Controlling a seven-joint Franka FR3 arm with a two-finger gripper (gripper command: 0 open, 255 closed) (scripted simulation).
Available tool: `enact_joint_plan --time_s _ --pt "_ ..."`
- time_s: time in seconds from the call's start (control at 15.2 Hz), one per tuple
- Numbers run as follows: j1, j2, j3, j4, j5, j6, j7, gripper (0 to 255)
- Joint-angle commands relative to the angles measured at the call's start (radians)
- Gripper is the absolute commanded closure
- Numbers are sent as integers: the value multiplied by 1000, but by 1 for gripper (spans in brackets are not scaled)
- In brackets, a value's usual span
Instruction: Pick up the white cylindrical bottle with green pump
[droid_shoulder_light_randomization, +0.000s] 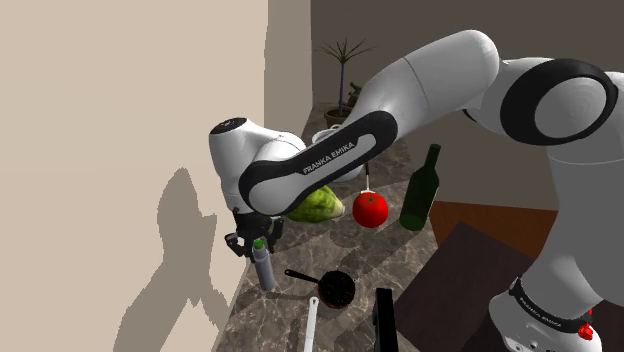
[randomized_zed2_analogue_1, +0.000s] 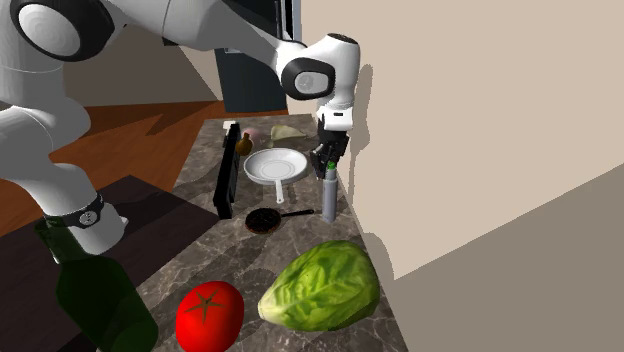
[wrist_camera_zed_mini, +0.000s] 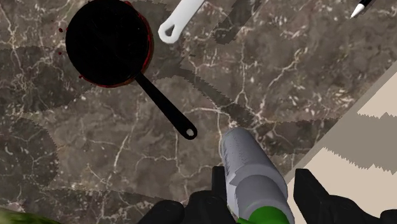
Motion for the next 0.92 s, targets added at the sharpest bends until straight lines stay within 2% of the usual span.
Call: enact_joint_plan --time_s 0.0,0.2,0.86 --pt "0 1 0 0 0 0 0 255" --pt "-1 -1 0 -3 0 0 0 255" --pt "-5 -52 13 58 21 -108 -8 255"
